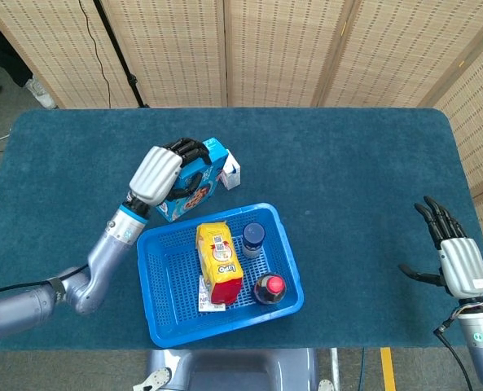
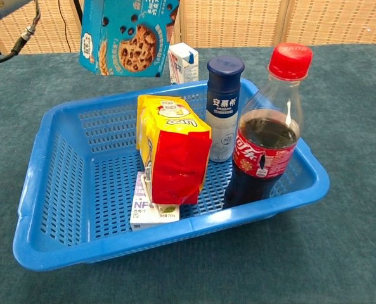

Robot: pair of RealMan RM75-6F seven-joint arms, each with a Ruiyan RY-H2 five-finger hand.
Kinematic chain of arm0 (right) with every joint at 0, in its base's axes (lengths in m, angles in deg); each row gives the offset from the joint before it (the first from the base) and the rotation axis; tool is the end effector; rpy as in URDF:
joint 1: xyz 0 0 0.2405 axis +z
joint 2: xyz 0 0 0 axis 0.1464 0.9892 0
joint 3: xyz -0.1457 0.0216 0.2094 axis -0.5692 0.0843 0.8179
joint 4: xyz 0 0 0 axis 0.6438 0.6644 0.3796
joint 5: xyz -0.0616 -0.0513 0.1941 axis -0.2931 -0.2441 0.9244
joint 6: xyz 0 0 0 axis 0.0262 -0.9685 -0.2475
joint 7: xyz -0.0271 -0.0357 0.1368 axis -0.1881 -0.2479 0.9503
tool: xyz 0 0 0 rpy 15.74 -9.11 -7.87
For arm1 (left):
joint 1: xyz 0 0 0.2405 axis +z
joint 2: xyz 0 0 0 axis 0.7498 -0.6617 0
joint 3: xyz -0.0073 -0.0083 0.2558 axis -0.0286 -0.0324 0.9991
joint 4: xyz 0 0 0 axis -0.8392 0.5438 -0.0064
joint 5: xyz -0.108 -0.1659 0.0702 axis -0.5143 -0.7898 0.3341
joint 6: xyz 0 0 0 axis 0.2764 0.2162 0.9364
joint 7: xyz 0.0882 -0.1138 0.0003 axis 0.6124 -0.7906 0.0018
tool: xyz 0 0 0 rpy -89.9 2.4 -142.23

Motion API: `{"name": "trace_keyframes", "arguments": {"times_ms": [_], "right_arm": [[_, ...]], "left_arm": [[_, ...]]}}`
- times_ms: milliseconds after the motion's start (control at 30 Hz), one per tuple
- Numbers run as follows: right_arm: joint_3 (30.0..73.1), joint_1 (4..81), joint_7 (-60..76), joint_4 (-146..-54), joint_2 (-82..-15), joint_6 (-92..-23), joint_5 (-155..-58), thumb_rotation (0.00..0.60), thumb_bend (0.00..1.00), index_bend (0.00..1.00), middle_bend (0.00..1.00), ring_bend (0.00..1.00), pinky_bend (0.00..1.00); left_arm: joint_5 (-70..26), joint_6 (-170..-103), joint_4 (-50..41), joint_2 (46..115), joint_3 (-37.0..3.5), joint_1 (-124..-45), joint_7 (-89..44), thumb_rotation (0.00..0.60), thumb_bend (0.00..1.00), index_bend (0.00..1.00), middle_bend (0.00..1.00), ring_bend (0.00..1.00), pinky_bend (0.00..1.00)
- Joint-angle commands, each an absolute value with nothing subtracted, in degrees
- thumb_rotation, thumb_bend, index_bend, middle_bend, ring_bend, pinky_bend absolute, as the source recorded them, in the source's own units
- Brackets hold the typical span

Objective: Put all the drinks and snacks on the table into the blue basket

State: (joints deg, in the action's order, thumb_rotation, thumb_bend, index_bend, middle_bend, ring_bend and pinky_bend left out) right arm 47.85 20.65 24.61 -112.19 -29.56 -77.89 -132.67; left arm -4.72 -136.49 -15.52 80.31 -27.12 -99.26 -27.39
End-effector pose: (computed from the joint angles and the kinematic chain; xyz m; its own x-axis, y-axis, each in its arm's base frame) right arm -0.2912 -0.2349 0.1703 0.1765 0.0582 0.9826 -0.9652 -0.1855 0.1843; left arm -0.0541 0.3912 0.0689 0.1119 0.0075 0.9937 0.7946 -0.6011 -0.0850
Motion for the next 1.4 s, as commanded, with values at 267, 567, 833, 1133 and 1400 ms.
{"name": "trace_keyframes", "arguments": {"times_ms": [267,567,833,1133,1400], "right_arm": [[47.72,20.74,24.09,-112.52,-29.67,-77.78,-132.83,0.600,0.00,0.00,0.00,0.00,0.14],[47.69,20.72,24.16,-112.74,-29.57,-77.76,-132.78,0.600,0.00,0.00,0.00,0.00,0.14],[47.78,20.69,24.88,-112.42,-29.41,-77.73,-132.57,0.600,0.00,0.00,0.00,0.00,0.14],[47.57,20.74,24.78,-112.84,-29.35,-77.95,-133.22,0.600,0.00,0.00,0.00,0.00,0.14],[47.58,20.60,25.42,-112.82,-29.13,-78.20,-133.22,0.600,0.00,0.00,0.00,0.00,0.14]], "left_arm": [[14.95,-147.24,-26.27,68.18,-18.14,-92.89,-37.36,0.600,0.72,0.57,0.39,0.48,0.67],[14.54,-149.71,-30.30,68.60,-16.44,-89.35,-30.62,0.600,0.75,0.60,0.41,0.48,0.67],[14.81,-154.54,-32.32,69.99,-15.89,-85.54,-27.13,0.600,0.76,0.62,0.43,0.48,0.67],[8.41,-152.65,-41.55,72.79,-15.99,-82.62,-10.78,0.600,0.79,0.63,0.44,0.48,0.67],[6.02,-151.61,-43.67,76.80,-16.11,-81.89,-5.86,0.600,0.79,0.63,0.44,0.48,0.67]]}}
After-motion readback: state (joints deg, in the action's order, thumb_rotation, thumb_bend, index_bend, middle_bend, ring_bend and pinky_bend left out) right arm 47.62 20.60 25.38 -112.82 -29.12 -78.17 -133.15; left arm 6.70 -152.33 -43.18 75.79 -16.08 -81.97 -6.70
